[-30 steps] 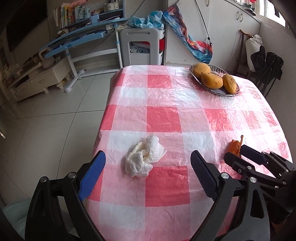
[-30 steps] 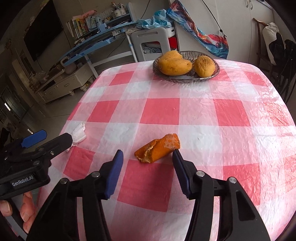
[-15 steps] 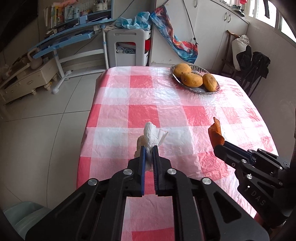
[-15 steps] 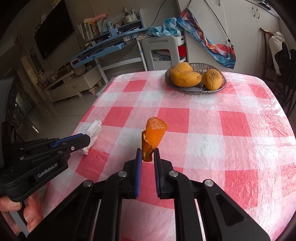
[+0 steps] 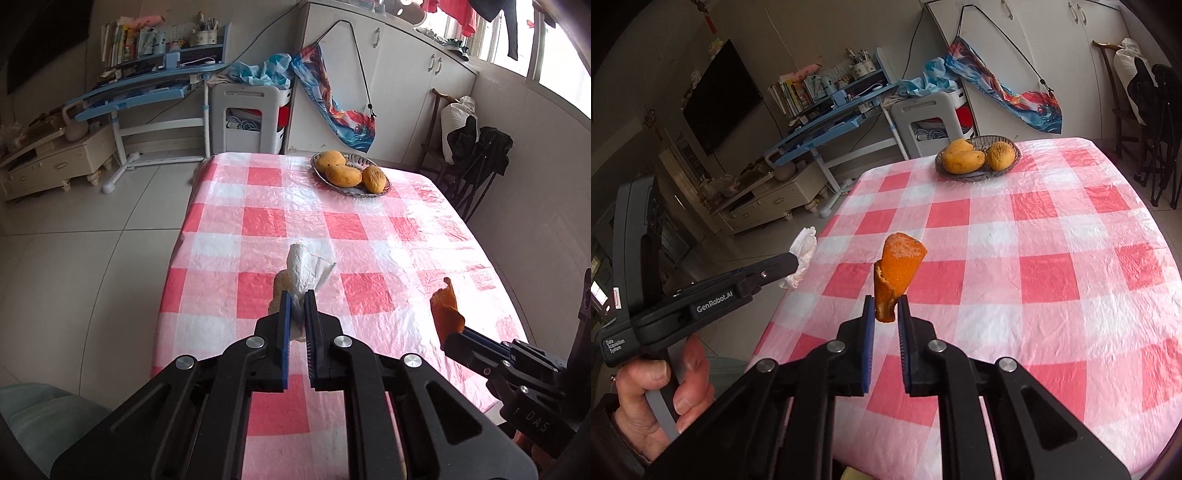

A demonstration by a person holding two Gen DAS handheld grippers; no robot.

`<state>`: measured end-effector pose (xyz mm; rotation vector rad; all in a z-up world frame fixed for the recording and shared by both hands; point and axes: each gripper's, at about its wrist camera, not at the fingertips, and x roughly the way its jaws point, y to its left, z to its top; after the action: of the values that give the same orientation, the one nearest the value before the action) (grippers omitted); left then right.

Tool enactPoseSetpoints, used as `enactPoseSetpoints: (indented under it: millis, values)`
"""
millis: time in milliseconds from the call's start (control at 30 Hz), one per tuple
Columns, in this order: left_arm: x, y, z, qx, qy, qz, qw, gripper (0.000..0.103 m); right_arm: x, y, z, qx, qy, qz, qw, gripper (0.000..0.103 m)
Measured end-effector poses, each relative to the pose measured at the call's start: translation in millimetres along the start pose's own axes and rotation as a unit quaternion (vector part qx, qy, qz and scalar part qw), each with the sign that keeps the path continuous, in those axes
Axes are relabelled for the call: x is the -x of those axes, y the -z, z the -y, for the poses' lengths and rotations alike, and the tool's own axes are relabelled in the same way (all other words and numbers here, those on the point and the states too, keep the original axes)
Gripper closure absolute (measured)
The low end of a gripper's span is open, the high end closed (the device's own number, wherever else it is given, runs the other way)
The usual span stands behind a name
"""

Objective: Collect trash
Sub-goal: 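Carry the tissue and peel over the basin and open both grippers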

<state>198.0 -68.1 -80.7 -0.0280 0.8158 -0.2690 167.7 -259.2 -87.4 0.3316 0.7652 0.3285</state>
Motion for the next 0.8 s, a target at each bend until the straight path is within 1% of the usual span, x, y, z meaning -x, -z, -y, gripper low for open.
enactPoseSetpoints:
  millis: [167, 300, 467, 633, 700, 767, 800]
  values:
    - [21.3, 16.5, 8.3, -0.005, 0.001, 0.01, 0.9999, 0.096, 22.3, 22.8, -6.2, 0.007, -0.007, -0.004, 1.0, 0.09]
    - [35.4, 27.7, 13.1, -0.01, 0.007, 0.016, 0.9998, 0.096, 32.7, 41.6, -14.0, 0.023, -0.009, -0.017, 1.0, 0.09]
    - [49.0, 39.2, 15.3, 0.0, 0.028, 0.019, 0.9994, 0.096, 34.2, 71.5, -25.4, 0.049, -0.011, -0.057, 0.997, 0.09]
    - [60.2, 50.9, 6.1, 0.032, 0.062, 0.014, 0.9975, 0.096, 29.3, 106.7, -31.9, 0.064, -0.004, -0.112, 0.992, 0.09]
    - [64.6, 57.4, 4.0, 0.041, 0.073, 0.012, 0.9964, 0.096, 27.3, 118.2, -31.3, 0.063, 0.001, -0.133, 0.989, 0.087]
    - [68.6, 64.9, 4.2, 0.045, 0.079, 0.009, 0.9958, 0.096, 27.9, 125.4, -28.3, 0.056, 0.007, -0.143, 0.988, 0.085]
    - [69.4, 69.3, 5.5, 0.046, 0.081, 0.006, 0.9957, 0.096, 29.8, 126.7, -25.9, 0.049, 0.009, -0.141, 0.989, 0.073]
